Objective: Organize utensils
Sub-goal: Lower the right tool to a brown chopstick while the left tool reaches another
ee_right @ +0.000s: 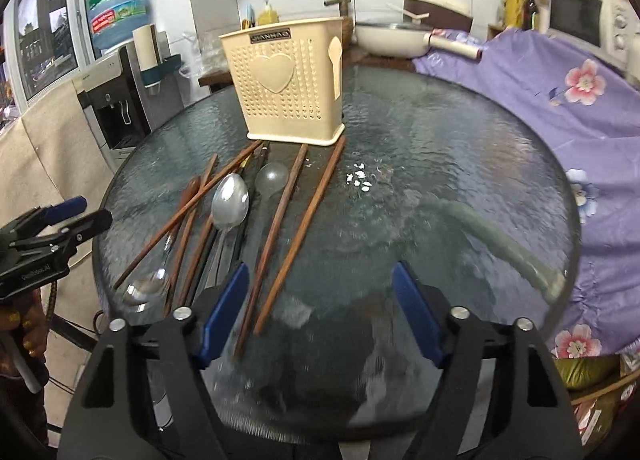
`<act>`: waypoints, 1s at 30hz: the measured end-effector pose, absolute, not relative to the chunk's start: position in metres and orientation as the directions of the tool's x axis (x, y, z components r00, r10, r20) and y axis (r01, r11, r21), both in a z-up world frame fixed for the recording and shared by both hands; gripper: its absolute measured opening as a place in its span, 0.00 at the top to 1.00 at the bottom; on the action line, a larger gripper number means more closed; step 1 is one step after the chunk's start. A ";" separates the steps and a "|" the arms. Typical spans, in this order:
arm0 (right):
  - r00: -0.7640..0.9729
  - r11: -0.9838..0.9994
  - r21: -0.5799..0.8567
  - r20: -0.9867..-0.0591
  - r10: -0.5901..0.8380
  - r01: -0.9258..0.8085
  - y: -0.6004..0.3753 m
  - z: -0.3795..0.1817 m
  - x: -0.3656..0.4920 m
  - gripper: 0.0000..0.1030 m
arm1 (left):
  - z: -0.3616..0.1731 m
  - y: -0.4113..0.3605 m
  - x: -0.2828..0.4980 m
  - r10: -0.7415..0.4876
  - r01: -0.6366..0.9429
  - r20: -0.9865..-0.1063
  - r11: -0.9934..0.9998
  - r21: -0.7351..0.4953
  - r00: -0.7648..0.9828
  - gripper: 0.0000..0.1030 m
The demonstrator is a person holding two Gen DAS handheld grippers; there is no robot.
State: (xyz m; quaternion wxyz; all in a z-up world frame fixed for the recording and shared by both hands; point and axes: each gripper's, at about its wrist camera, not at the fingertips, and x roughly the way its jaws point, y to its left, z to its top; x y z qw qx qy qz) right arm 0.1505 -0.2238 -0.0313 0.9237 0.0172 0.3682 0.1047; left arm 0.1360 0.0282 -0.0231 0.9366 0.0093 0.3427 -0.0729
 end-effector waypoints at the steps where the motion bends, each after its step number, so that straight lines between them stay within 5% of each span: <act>1: 0.699 0.977 0.115 -0.685 0.208 -0.179 -0.225 -0.031 0.159 0.35 | -0.024 0.030 0.142 -0.140 0.147 -0.653 0.988 -0.044 0.744 0.33; 16: 0.590 0.976 0.189 -0.778 0.216 -0.108 -0.226 -0.033 0.287 0.66 | -0.019 0.023 0.230 -0.222 0.215 -0.725 0.971 -0.104 0.652 0.58; 30: 0.521 0.985 0.157 -0.836 0.172 -0.073 -0.211 -0.051 0.339 0.74 | -0.030 0.005 0.270 -0.267 0.257 -0.769 0.956 -0.138 0.581 0.70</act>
